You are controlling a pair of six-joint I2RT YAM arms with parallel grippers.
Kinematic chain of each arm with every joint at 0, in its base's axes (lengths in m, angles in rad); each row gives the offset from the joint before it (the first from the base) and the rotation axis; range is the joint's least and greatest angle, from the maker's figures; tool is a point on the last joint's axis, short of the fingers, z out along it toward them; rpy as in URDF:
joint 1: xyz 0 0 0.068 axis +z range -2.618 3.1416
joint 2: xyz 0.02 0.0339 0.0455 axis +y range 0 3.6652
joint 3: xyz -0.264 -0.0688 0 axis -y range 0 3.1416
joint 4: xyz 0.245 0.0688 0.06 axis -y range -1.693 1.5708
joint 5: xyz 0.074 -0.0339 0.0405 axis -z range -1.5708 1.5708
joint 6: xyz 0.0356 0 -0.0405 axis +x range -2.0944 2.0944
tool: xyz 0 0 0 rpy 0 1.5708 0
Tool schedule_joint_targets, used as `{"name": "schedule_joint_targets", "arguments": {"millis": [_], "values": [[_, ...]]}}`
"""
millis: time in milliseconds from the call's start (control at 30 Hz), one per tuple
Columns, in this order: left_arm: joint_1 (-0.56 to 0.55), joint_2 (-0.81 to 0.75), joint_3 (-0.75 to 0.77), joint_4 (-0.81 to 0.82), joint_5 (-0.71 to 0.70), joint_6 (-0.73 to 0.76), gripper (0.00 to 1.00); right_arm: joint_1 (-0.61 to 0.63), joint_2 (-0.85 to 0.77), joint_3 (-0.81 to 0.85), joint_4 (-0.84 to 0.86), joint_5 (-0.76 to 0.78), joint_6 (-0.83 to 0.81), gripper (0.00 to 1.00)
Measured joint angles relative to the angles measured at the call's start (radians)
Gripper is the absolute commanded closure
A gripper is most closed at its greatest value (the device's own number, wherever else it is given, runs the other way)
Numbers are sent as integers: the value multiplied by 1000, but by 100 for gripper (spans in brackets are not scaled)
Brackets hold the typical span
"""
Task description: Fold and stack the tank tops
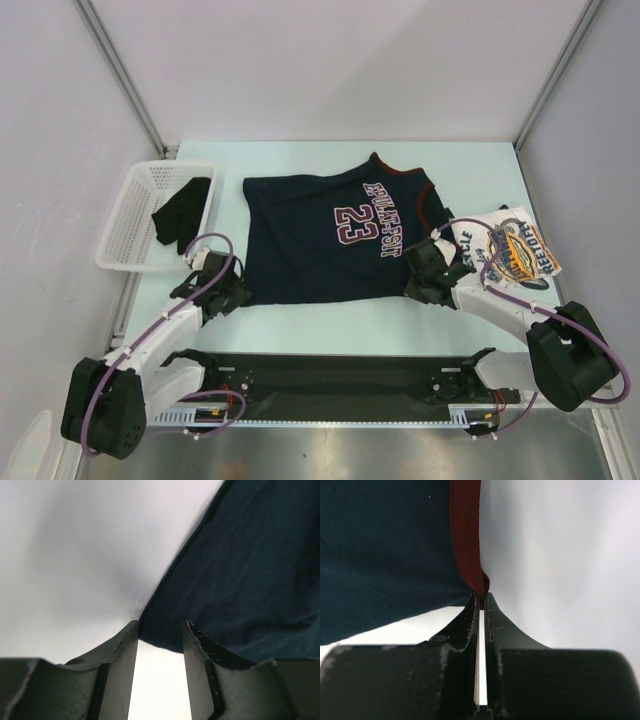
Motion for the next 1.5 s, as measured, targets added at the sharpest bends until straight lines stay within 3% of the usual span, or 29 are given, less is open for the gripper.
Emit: {"name": "schedule_joint_targets", "arguments": {"millis": [133, 233, 267, 467, 633, 800, 1133, 1233, 1267, 1400, 1467, 1500], "values": [[0, 40, -6, 25, 8, -8, 66, -1, 0, 0, 0, -1, 0, 100], [2, 68, -12, 52, 24, -20, 98, -2, -1, 0, -1, -2, 0, 100], [1, 77, -14, 61, 32, -22, 100, -2, -3, 0, -2, -2, 0, 100], [1, 48, -17, 29, 13, -33, 100, -2, -24, 0, -18, 2, 0, 100], [0, -149, -20, -106, -72, -104, 98, 2, -32, 1, -35, 12, 0, 100], [0, -315, -34, -169, -101, -148, 90, 33, -18, 1, -40, 13, 8, 100], [0, -216, -47, -200, -100, -156, 96, 74, -9, 26, -77, 42, 16, 100], [0, -207, -47, -193, -88, -153, 85, 74, -9, 57, -100, 54, 11, 100], [0, -205, -47, -191, -85, -151, 74, 74, -8, 73, -110, 59, 6, 100], [0, -203, -47, -179, -78, -129, 57, 74, -5, 113, -113, 64, -6, 100], [0, -207, -49, -169, -76, -121, 40, 74, 2, 120, -113, 65, -10, 100], [0, -213, -53, -166, -74, -112, 39, 74, 8, 121, -113, 65, -10, 100]]}}
